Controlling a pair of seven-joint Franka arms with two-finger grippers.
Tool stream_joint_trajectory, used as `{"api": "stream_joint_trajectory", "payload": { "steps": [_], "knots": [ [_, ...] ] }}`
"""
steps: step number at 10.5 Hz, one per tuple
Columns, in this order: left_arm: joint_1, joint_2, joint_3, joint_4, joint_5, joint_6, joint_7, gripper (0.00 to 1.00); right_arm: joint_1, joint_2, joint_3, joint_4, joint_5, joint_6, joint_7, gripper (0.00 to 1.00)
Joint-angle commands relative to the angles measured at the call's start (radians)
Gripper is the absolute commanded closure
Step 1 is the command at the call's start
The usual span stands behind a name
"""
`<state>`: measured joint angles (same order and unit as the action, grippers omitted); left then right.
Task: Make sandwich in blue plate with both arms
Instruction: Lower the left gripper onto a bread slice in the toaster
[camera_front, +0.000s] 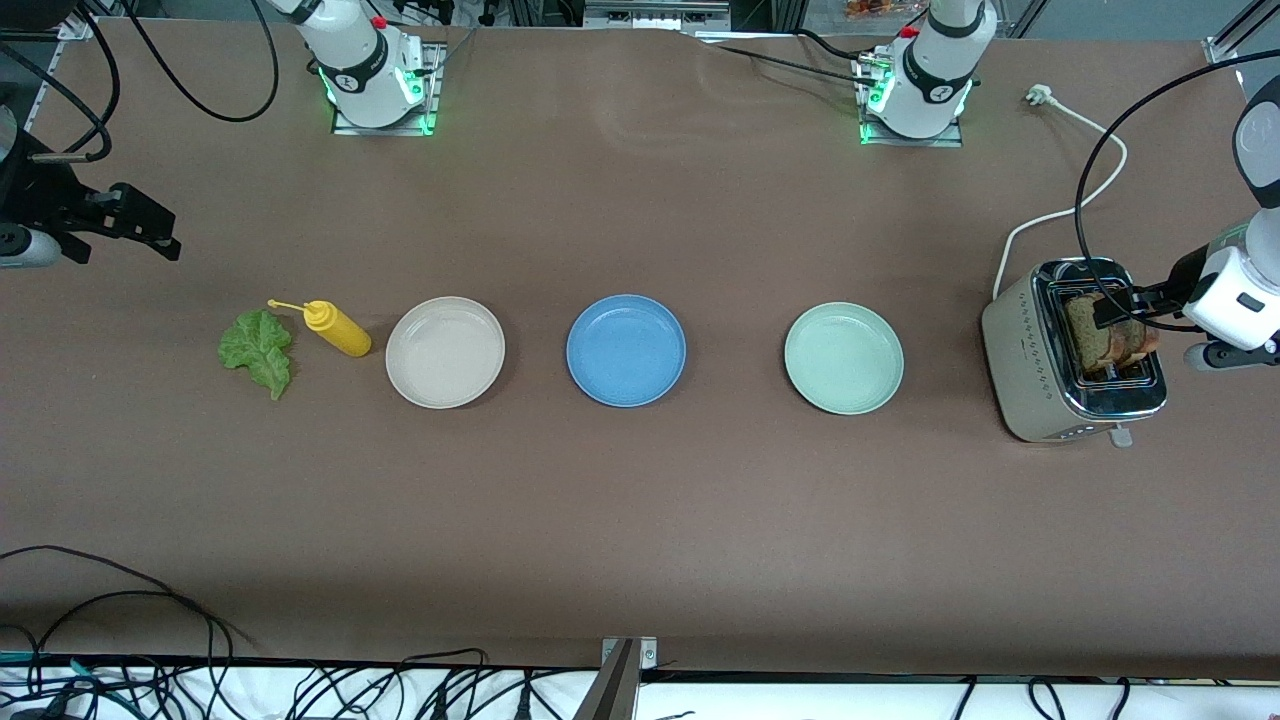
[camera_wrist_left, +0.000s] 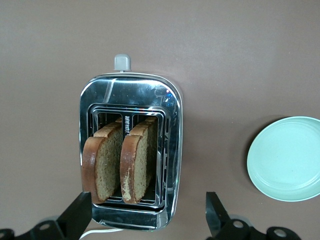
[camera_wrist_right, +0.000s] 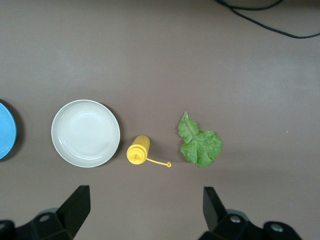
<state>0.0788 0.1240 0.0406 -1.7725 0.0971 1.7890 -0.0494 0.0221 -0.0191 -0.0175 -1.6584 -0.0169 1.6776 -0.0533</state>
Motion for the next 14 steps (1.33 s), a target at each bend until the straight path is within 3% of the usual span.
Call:
{"api": "stream_joint_trajectory", "payload": {
  "steps": [1, 4, 14],
  "knots": [
    [-0.011, -0.030, -0.002, 0.001, 0.006, 0.000, 0.004, 0.00, -0.005, 0.002, 0.008, 0.012, -0.005, -0.012, 0.003, 0.00],
    [-0.043, -0.082, -0.016, 0.012, 0.003, -0.048, -0.046, 0.00, -0.005, 0.002, 0.008, 0.012, -0.005, -0.012, 0.003, 0.00],
    [-0.039, -0.087, -0.019, -0.002, 0.003, -0.051, -0.041, 0.00, -0.002, 0.002, 0.011, 0.011, -0.005, -0.015, 0.001, 0.00]
  ]
}}
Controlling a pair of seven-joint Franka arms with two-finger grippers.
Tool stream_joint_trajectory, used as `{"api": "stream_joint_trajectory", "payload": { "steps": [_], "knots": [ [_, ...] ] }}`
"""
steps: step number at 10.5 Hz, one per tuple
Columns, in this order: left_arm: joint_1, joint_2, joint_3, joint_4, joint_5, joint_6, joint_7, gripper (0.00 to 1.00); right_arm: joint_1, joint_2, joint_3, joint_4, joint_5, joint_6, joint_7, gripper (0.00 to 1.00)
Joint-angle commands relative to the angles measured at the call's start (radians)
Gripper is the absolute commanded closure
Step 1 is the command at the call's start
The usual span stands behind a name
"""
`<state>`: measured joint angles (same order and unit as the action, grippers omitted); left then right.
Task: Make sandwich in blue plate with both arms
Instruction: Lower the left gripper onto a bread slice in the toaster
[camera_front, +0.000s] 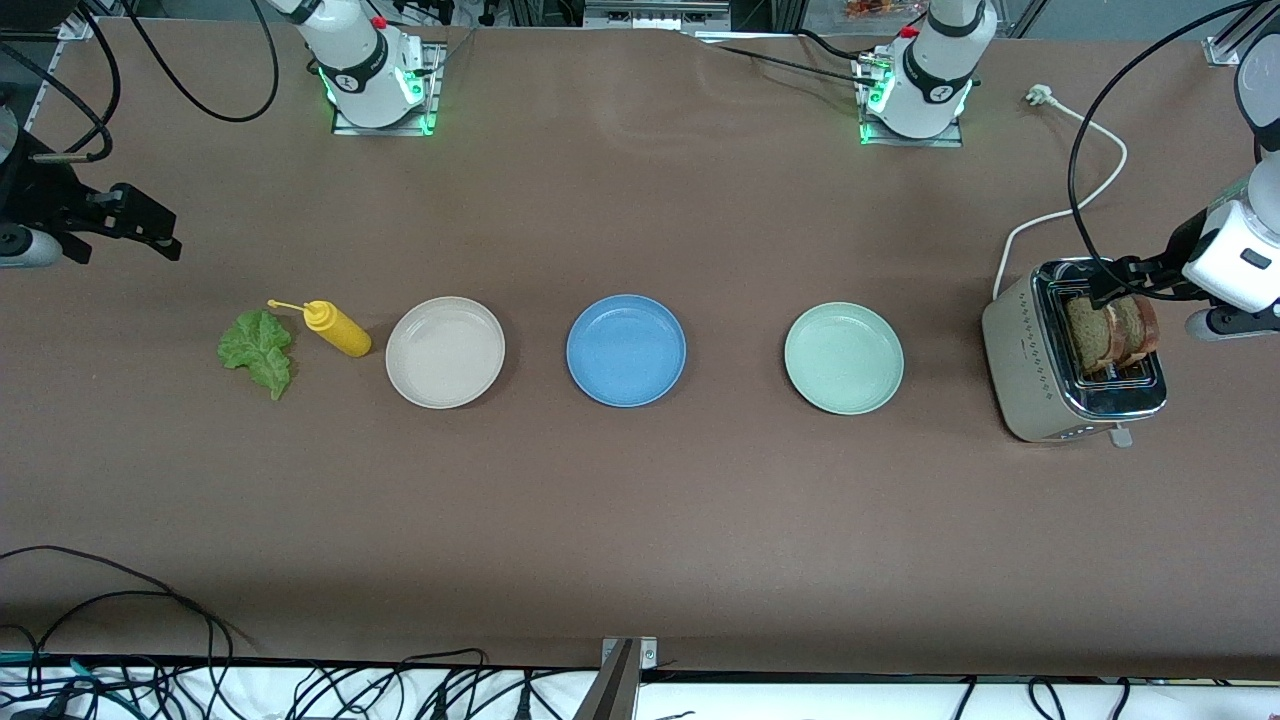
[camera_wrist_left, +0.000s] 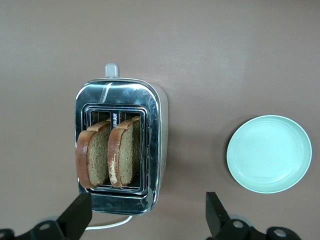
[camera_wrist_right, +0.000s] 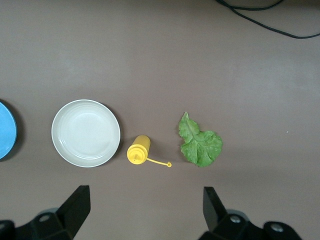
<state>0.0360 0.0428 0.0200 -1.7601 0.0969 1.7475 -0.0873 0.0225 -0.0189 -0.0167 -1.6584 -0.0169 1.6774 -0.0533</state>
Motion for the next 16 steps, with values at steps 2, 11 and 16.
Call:
{"api": "stream_joint_trajectory", "payload": {
  "steps": [2, 11, 16],
  "knots": [
    [0.012, 0.015, 0.006, -0.018, 0.003, -0.003, 0.001, 0.00, -0.004, 0.004, 0.011, 0.012, -0.006, -0.013, 0.001, 0.00],
    [0.073, 0.175, 0.014, -0.030, 0.004, 0.078, 0.011, 0.00, -0.007, 0.008, 0.008, 0.022, -0.006, -0.007, 0.000, 0.00],
    [0.085, 0.219, 0.014, -0.035, 0.003, 0.075, 0.009, 0.01, -0.004, 0.010, 0.008, 0.022, -0.006, -0.008, 0.001, 0.00]
  ]
}}
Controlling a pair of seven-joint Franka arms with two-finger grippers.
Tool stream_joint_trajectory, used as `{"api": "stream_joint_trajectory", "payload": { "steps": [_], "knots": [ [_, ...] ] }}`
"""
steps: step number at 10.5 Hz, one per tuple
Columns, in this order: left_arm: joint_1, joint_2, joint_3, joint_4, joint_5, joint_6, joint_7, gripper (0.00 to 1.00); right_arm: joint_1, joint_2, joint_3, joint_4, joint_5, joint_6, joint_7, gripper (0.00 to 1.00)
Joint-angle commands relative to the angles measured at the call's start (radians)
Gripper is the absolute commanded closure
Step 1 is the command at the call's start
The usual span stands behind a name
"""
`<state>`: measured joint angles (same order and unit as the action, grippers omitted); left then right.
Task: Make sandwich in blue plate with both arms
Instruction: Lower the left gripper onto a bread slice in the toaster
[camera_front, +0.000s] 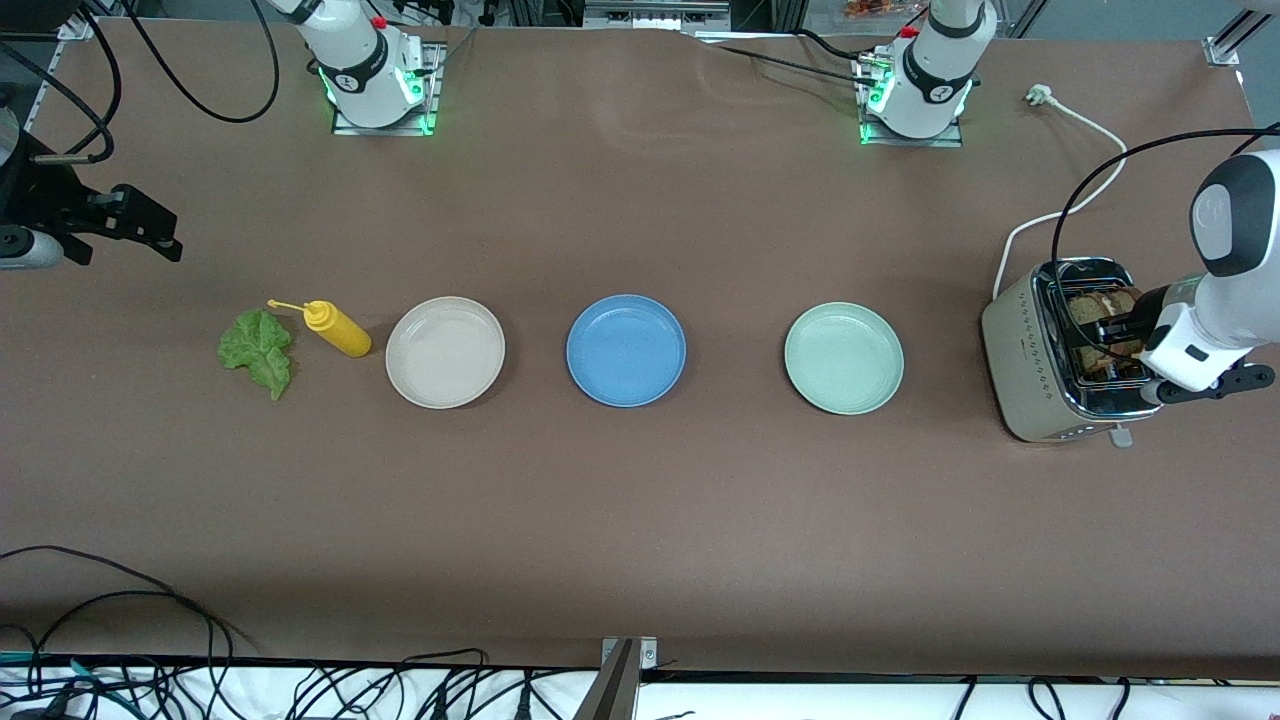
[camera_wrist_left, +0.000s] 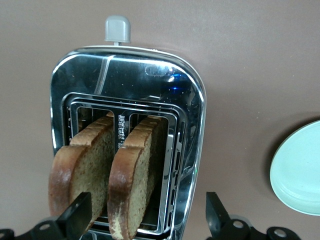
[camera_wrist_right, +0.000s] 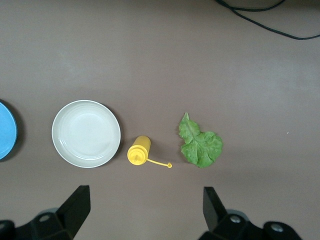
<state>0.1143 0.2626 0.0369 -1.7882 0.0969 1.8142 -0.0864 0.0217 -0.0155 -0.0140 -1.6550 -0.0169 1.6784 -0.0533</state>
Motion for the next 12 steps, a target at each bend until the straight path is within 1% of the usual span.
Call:
{"api": "stream_joint_trajectory", "payload": {
  "steps": [1, 2, 3, 4, 5, 7, 9, 10, 11, 12],
  "knots": [
    [0.007, 0.000, -0.003, -0.007, 0.003, 0.007, 0.008, 0.15, -0.003, 0.006, 0.005, 0.018, -0.008, -0.009, 0.001, 0.00],
    [0.007, -0.002, -0.003, -0.007, 0.003, -0.004, 0.008, 0.28, -0.003, 0.008, 0.005, 0.018, -0.008, -0.009, 0.001, 0.00],
    [0.008, -0.002, -0.003, -0.013, 0.003, -0.019, 0.008, 0.26, -0.003, 0.009, 0.006, 0.018, -0.008, -0.009, 0.001, 0.00],
    [0.013, -0.002, -0.003, -0.019, 0.003, -0.019, 0.010, 0.17, -0.003, 0.009, 0.006, 0.018, -0.008, -0.009, 0.001, 0.00],
    [0.014, -0.002, -0.005, -0.029, 0.003, -0.019, 0.010, 0.14, -0.003, 0.009, 0.006, 0.018, -0.008, -0.009, 0.001, 0.00],
    [0.019, 0.000, -0.003, -0.037, 0.003, -0.019, 0.010, 0.16, -0.003, 0.009, 0.006, 0.018, -0.008, -0.008, 0.001, 0.00],
    [0.019, 0.000, -0.005, -0.039, 0.003, -0.019, 0.008, 0.43, -0.003, 0.011, 0.006, 0.018, -0.008, -0.008, 0.003, 0.00],
    [0.019, 0.000, -0.005, -0.037, 0.000, -0.019, 0.008, 0.50, -0.003, 0.011, 0.006, 0.018, -0.008, -0.008, 0.001, 0.00],
    [0.019, -0.002, -0.005, -0.037, 0.000, -0.019, 0.010, 0.61, -0.003, 0.011, 0.006, 0.018, -0.008, -0.008, 0.001, 0.00],
    [0.019, -0.002, -0.005, -0.036, 0.003, -0.019, 0.010, 0.73, -0.003, 0.011, 0.006, 0.018, -0.008, -0.008, 0.003, 0.00]
  ]
}}
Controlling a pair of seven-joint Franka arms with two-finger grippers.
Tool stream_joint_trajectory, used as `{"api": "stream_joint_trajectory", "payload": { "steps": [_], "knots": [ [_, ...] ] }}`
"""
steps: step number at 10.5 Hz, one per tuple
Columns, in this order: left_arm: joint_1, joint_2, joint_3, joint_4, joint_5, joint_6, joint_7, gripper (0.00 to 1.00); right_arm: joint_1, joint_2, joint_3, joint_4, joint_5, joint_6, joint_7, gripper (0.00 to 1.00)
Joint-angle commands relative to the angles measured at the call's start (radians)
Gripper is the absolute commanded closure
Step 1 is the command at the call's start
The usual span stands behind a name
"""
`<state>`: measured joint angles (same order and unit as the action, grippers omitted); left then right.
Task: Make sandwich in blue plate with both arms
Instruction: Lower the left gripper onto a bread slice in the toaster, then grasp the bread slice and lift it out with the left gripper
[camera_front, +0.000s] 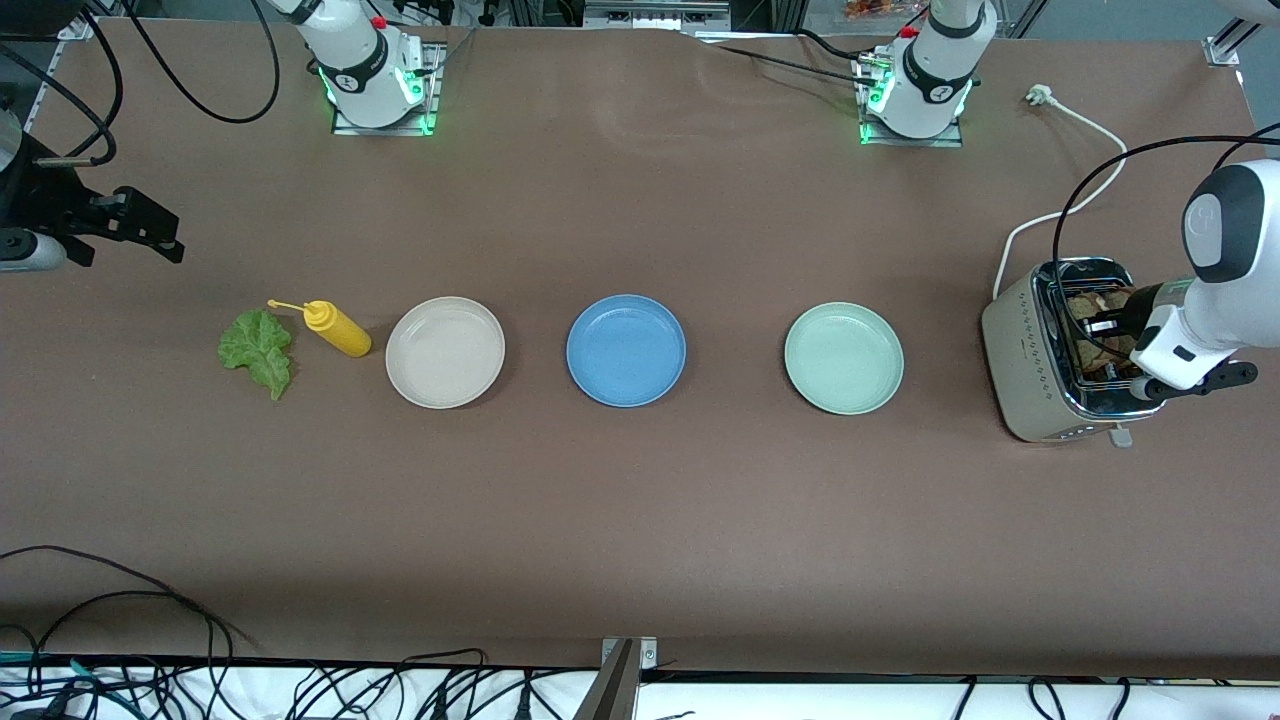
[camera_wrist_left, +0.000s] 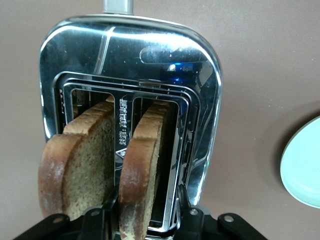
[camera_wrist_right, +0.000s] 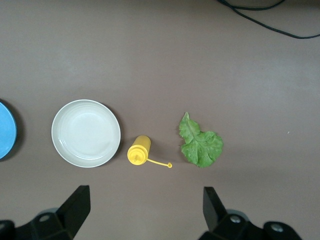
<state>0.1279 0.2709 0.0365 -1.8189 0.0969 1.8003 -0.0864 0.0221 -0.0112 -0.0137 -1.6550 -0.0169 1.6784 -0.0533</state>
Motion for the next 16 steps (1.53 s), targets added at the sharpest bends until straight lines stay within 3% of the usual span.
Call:
{"api": "stream_joint_trajectory", "payload": {
  "steps": [1, 3, 10, 14, 16],
  "knots": [
    [0.006, -0.010, -0.004, -0.004, 0.003, -0.007, 0.020, 0.86, -0.004, 0.007, 0.006, 0.018, -0.008, -0.008, 0.003, 0.00],
    [0.004, -0.015, -0.003, 0.006, 0.003, -0.007, 0.069, 1.00, -0.004, 0.007, 0.006, 0.018, -0.008, -0.008, 0.003, 0.00],
    [-0.005, -0.113, -0.004, 0.035, 0.000, -0.009, 0.122, 1.00, -0.004, 0.007, 0.006, 0.018, -0.008, -0.009, 0.001, 0.00],
    [-0.037, -0.154, -0.043, 0.085, 0.000, -0.047, 0.117, 1.00, -0.004, 0.007, 0.006, 0.018, -0.008, -0.008, 0.001, 0.00],
    [-0.050, -0.159, -0.050, 0.098, -0.063, -0.048, 0.116, 1.00, -0.004, 0.007, 0.006, 0.018, -0.008, -0.008, 0.003, 0.00]
  ]
}}
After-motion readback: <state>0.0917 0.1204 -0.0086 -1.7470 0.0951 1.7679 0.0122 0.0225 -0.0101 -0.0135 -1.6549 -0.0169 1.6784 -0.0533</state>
